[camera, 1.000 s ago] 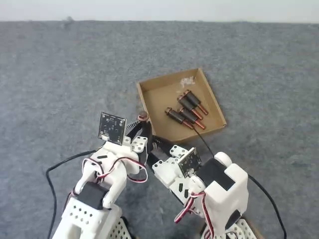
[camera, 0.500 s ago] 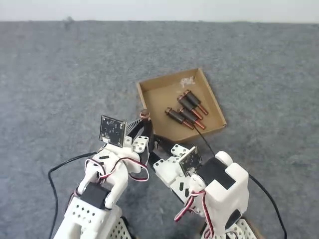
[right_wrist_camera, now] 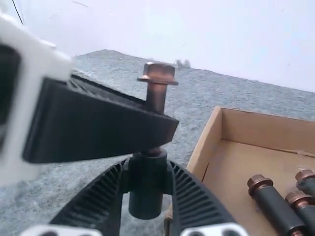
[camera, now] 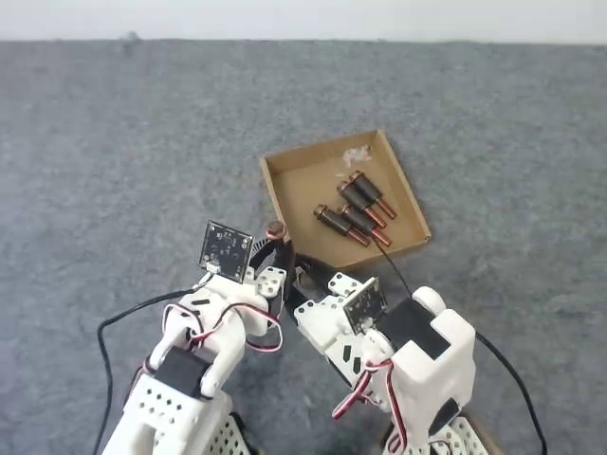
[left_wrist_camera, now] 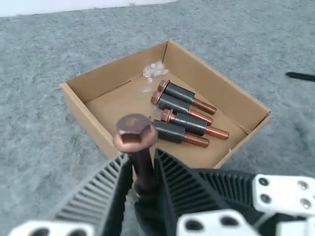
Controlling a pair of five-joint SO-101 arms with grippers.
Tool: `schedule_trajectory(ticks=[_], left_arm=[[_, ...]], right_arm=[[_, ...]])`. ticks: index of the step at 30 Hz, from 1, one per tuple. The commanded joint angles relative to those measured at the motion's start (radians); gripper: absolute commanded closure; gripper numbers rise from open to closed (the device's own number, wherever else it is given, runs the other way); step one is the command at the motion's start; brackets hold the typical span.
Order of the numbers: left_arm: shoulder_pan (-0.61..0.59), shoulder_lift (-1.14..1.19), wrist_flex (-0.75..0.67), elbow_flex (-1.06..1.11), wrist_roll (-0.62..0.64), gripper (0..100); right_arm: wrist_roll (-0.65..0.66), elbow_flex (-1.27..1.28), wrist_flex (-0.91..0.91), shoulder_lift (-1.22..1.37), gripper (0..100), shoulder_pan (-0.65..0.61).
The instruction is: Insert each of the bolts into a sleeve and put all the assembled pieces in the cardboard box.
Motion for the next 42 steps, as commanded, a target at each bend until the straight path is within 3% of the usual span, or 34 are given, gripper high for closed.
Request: schedule_trajectory(ticks=[1, 14, 24, 30, 37, 42], left_arm=[[-0.006, -0.012, 0.044, 0.019, -0.018, 94], [-0.011, -0.012, 0.046, 0.021, -0.017, 93], [-0.083, -0.012, -0.003, 0.036, -0.012, 68], [-0.084, -0.012, -0.003, 0.022, -0.003, 68], [-0.14, -0.012, 0.201, -0.162, 0.127, 68], [-0.144, -0.012, 0.209, -0.171, 0.15, 68]], right_arm=[[0.014, 0.023, -0.007, -0.053, 99.2, 0.028], [0.014, 0.017, -0.007, -0.054, 99.2, 0.062], [0.014, 0.017, -0.007, -0.054, 99.2, 0.062], [0.014, 0.017, -0.007, -0.054, 99.2, 0.065], [0.014, 0.015, -0.004, -0.054, 99.2, 0.065], [0.014, -0.005, 0.002, -0.045, 99.2, 0.084]])
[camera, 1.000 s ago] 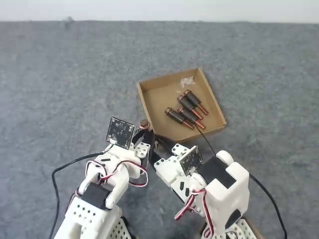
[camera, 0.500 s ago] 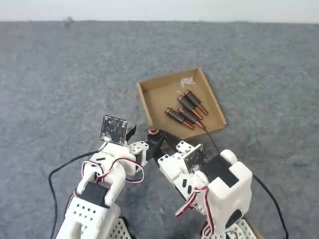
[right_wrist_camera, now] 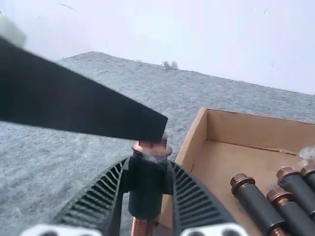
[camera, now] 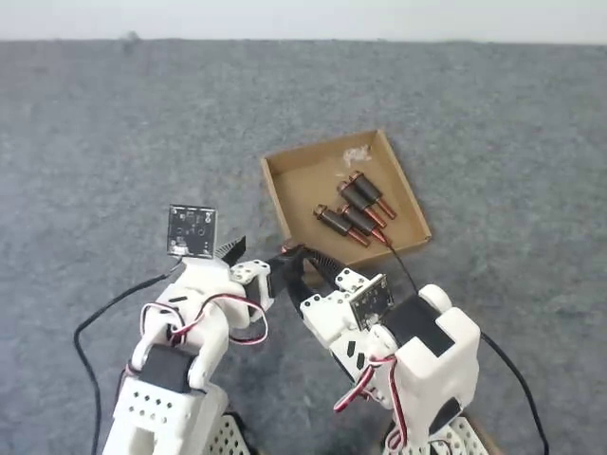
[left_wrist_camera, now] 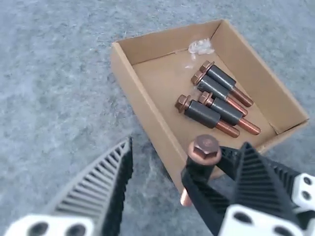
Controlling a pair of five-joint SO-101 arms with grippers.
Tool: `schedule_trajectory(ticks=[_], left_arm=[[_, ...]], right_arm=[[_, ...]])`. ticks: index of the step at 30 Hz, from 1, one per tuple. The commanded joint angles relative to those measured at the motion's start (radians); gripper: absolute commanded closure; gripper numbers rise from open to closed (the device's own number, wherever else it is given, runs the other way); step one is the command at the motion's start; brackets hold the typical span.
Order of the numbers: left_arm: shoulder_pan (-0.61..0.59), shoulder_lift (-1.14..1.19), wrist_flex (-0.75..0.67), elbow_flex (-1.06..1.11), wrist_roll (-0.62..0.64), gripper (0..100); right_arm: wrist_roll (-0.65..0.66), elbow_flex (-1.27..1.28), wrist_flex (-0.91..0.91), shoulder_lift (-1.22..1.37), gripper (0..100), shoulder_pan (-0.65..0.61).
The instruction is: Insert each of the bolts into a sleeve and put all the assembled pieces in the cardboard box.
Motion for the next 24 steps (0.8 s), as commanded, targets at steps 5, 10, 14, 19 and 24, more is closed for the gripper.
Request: schedule_trajectory(ticks=[5, 10, 14, 19, 24], left_arm=[[-0.026, -0.015, -0.044, -0.059, 0.04, 83], [-0.109, -0.015, -0.077, -0.054, 0.041, 98], [-0.199, -0.015, -0.078, -0.005, 0.041, 99], [-0.305, -0.015, -0.081, 0.048, 0.041, 99], [-0.334, -0.015, -0.077, 0.051, 0.04, 99]], right_arm=[[0.012, -0.006, 0.002, -0.045, 99.2, 0.045], [0.012, -0.006, 0.002, -0.045, 99.2, 0.056], [0.012, -0.002, 0.001, -0.048, 99.2, 0.061], [0.012, 0.002, -0.007, -0.051, 99.2, 0.061], [0.011, -0.005, -0.053, -0.054, 99.2, 0.11]])
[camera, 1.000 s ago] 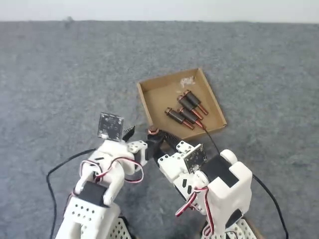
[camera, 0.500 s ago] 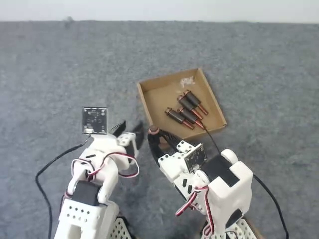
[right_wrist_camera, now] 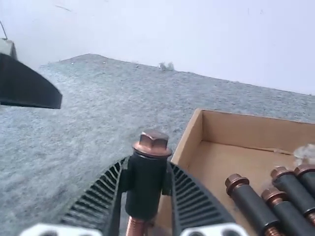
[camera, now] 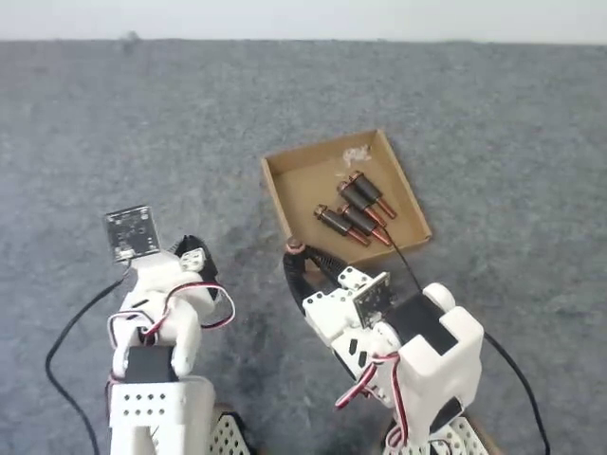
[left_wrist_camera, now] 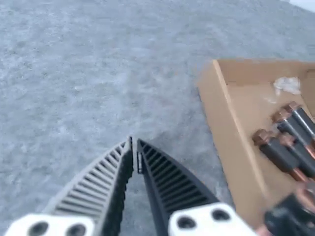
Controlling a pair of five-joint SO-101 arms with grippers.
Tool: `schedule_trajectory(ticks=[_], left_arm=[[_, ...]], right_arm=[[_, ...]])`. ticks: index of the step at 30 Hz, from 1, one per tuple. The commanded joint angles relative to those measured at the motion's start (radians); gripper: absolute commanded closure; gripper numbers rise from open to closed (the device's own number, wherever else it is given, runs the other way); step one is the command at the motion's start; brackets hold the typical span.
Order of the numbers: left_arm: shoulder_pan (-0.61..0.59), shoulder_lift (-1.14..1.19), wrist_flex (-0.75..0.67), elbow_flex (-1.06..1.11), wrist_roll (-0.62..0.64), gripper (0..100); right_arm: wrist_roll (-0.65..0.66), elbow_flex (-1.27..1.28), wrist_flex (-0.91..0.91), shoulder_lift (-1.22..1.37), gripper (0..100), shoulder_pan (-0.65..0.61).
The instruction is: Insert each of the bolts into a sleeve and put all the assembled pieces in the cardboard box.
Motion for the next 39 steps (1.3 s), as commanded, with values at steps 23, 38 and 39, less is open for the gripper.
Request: schedule_trajectory(ticks=[23, 38, 39], left_arm=[[0.068, -0.133, 0.023, 0.039, -0.086, 99], [0.064, -0.331, 0.15, 0.122, -0.199, 99], [0.064, -0.331, 0.172, 0.122, -0.221, 99]], right_arm=[[-0.068, 0.005, 0.26, -0.421, 99.2, 0.185], [-0.068, -0.026, 0.317, -0.456, 99.2, 0.24], [-0.068, -0.038, 0.343, -0.456, 99.2, 0.245]])
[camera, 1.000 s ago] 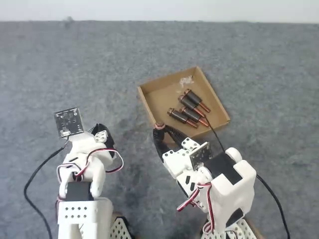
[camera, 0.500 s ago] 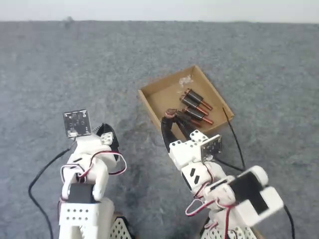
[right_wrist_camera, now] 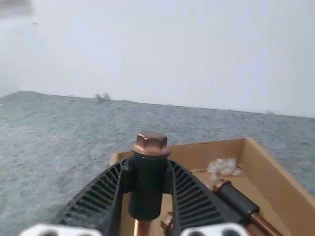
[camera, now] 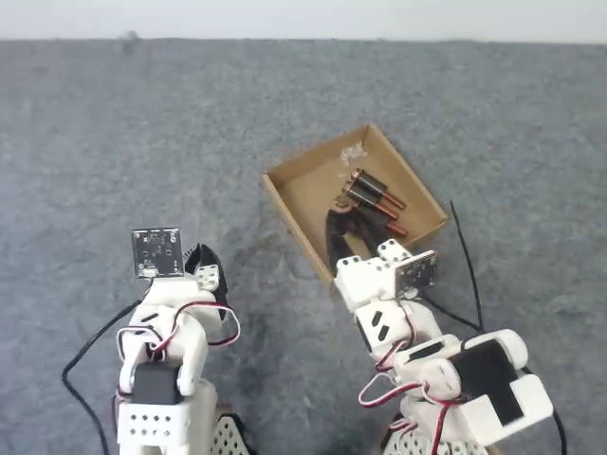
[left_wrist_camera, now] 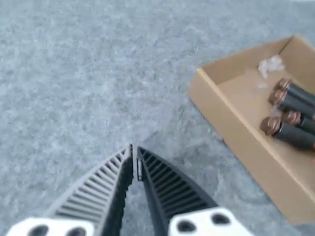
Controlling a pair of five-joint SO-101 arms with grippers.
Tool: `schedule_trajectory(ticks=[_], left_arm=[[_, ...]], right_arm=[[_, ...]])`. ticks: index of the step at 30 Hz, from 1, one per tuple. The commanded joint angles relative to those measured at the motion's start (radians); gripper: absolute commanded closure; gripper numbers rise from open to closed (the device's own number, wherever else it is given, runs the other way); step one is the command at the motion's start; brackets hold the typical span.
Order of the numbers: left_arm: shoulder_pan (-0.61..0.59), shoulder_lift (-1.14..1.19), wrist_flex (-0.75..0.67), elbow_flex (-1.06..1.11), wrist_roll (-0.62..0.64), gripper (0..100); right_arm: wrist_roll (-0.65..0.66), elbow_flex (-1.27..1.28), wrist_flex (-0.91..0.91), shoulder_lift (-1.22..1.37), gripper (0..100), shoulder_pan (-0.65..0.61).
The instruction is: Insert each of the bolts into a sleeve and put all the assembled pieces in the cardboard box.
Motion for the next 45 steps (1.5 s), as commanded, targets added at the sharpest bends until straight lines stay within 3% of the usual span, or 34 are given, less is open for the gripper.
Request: schedule_trajectory(ticks=[1, 11, 20, 23, 29, 35, 40, 45], left_arm=[[0.002, -0.02, 0.038, -0.005, -0.083, 99], [0.005, -0.02, 0.126, -0.005, -0.161, 99], [0.0, -0.023, 0.104, -0.005, -0.16, 99], [-0.002, -0.021, 0.066, -0.005, -0.158, 99], [-0.002, -0.021, 0.064, -0.005, -0.161, 99], [-0.002, -0.021, 0.068, -0.005, -0.161, 99], [-0.003, -0.021, 0.071, -0.005, -0.161, 99], [-0.003, -0.021, 0.15, -0.005, -0.164, 99]], right_arm=[[-0.011, -0.077, 0.064, -0.054, 99.2, 0.022], [-0.011, -0.127, 0.321, -0.242, 99.2, 0.081], [-0.026, -0.285, 1.021, -0.65, 99.2, 0.074], [-0.08, -0.338, 1.159, -0.7, 99.2, 0.073], [-0.078, -0.44, 1.31, -0.702, 99.2, 0.081], [-0.048, -0.64, 1.6, -0.684, 99.2, 0.081], [0.087, -0.829, 1.808, -0.529, 99.2, 0.081], [0.117, -0.971, 1.905, -0.332, 99.2, 0.082]])
